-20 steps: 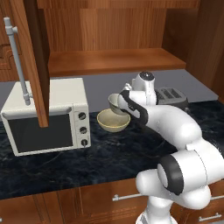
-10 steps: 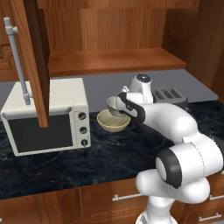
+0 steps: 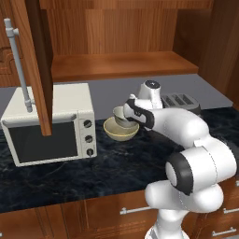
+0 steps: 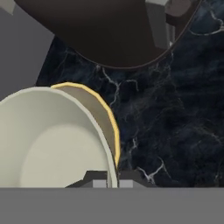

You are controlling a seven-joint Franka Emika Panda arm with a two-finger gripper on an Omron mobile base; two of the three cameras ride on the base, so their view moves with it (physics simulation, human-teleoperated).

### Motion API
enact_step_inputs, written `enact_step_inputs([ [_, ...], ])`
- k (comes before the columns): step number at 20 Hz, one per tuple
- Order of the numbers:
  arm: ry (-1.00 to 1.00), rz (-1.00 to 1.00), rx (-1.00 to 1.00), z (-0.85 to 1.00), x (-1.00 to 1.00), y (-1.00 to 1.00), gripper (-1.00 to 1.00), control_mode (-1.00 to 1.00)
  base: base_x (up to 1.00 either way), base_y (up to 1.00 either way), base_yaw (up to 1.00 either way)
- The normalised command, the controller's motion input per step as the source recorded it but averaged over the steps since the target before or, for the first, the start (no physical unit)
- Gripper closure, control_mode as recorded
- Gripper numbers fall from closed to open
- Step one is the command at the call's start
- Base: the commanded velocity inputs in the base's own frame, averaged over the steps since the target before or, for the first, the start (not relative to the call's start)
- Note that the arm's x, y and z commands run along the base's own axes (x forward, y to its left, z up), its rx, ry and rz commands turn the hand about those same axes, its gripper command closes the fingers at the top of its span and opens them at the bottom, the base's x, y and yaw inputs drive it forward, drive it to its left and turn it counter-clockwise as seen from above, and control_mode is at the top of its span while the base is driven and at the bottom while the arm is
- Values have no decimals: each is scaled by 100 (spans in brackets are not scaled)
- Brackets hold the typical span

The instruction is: Pick up the bowls on the counter and stack them on top of one another in the open cabinet. Place the smaller bowl on top of the larger bowl.

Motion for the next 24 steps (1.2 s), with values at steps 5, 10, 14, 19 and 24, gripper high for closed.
enact_step_inputs([
  [5, 2, 0, -3, -16, 19, 2, 100, -100, 0, 0, 0],
  [10, 2, 0, -4, -14, 26, 1, 100, -100, 0, 0, 0],
  [14, 1, 0, -4, -15, 24, 4, 100, -100, 0, 0, 0],
  [19, 1, 0, -1, -13, 22, 6, 100, -100, 0, 0, 0],
  [24, 2, 0, 0, -14, 22, 13, 100, -100, 0, 0, 0],
])
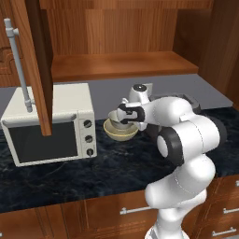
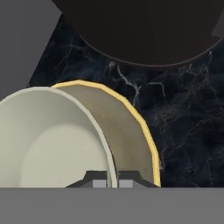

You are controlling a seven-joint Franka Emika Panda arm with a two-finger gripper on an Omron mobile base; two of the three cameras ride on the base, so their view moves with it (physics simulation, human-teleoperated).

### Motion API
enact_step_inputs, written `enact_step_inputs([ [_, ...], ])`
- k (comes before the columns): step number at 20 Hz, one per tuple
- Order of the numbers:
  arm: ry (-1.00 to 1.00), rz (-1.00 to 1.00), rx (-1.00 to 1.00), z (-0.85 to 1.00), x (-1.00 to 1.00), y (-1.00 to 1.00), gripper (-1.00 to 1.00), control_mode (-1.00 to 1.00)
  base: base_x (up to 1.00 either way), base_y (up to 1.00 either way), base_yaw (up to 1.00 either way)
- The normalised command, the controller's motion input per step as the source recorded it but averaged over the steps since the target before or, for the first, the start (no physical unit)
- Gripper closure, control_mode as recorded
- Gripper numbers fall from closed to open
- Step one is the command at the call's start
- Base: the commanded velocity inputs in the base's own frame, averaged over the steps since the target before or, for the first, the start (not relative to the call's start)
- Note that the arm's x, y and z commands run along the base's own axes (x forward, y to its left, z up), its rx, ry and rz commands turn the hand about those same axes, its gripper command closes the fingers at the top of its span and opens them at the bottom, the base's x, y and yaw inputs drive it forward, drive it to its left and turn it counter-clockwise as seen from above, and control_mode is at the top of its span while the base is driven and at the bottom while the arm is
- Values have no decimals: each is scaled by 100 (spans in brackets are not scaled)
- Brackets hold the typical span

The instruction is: Pick up the bowls on the counter and stack them on top of one another in the open cabinet. Place the smaller bowl on top of the larger bowl.

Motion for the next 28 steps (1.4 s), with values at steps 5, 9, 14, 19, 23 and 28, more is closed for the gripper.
enact_step_inputs([
  [5, 0, 0, -2, -18, 9, 4, 100, -100, 0, 0, 0],
  [9, 0, 0, -1, -6, 4, 0, 100, -100, 0, 0, 0],
  [14, 0, 0, 0, -4, 5, 0, 100, -100, 0, 0, 0],
  [19, 0, 0, 0, -6, 11, 0, 100, -100, 0, 0, 0],
  [23, 0, 0, 0, -2, 3, 0, -100, -100, 0, 0, 0],
  [28, 0, 0, 0, 3, 3, 0, -100, -100, 0, 0, 0],
])
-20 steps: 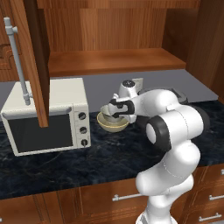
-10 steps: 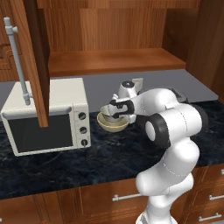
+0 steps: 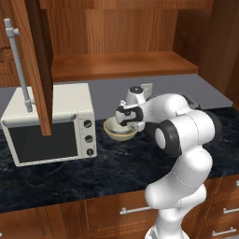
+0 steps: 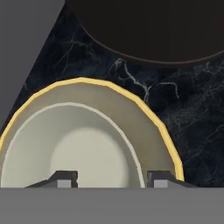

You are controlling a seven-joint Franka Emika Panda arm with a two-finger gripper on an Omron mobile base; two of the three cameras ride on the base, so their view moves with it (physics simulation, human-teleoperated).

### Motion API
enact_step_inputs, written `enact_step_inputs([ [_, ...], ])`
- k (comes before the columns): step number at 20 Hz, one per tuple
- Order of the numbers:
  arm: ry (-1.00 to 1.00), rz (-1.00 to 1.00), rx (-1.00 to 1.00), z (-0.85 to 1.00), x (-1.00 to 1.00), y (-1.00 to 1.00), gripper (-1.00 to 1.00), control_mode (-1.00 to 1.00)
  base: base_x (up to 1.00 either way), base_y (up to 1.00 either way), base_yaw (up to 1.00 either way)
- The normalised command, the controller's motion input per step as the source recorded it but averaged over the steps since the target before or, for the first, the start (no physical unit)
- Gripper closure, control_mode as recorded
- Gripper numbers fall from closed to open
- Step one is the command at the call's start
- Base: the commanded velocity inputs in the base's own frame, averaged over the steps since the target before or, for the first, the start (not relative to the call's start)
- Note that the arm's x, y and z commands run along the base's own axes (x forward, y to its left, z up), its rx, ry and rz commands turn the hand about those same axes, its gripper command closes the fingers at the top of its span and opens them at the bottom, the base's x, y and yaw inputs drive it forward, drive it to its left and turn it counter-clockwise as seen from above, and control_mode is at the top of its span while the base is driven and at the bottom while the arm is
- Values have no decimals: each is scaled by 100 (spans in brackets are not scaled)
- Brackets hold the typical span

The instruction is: Pick up the bowls on the counter and stack them on top of one another in the open cabinet. Place the smaller bowl on top of the larger bowl.

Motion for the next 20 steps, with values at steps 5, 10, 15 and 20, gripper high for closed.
enact_step_inputs([
  [5, 2, -2, 0, 34, 13, 0, -100, -100, 0, 0, 0],
  [10, 11, -2, 0, 58, -3, -2, -100, -100, 0, 0, 0],
  [15, 17, -2, 0, 57, -25, -11, -100, -100, 0, 0, 0],
  [20, 19, -2, 0, 42, -57, -21, -100, -100, 0, 0, 0],
])
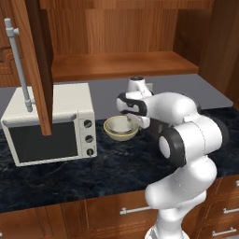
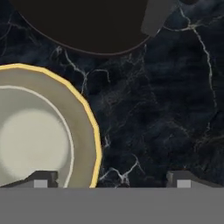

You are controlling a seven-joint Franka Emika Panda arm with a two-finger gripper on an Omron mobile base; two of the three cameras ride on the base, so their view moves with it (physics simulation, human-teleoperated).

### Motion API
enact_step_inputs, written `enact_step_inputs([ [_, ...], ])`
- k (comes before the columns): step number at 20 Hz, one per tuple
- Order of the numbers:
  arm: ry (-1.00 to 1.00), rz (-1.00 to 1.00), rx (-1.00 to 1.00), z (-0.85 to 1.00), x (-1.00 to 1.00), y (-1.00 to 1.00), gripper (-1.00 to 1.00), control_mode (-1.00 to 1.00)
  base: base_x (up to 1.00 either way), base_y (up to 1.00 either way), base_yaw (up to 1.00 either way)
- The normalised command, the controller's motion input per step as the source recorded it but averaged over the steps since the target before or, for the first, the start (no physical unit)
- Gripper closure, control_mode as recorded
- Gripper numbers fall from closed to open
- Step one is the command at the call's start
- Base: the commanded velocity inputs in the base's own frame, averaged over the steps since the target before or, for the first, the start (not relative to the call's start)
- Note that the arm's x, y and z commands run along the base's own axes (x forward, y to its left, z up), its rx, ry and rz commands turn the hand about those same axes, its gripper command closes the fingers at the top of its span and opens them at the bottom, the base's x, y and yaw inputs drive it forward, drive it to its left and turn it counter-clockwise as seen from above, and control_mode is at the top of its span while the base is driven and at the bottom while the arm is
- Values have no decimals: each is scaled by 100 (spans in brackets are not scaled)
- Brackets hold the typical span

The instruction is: Pick up the bowls on the counter and stack them on top of one another in the open cabinet. Place the smaller bowl on top of the larger bowl.

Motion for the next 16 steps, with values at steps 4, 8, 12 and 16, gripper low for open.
enact_step_inputs([
  [4, 21, -2, -2, 26, -75, -20, -100, -100, 0, 0, 0],
  [8, 16, -1, -7, 1, -90, -20, -100, -100, 0, 0, 0],
  [12, 13, 0, -15, -48, -94, -19, -100, -100, 0, 0, 0],
  [16, 8, 0, -5, -19, -100, -27, -100, -100, 0, 0, 0],
])
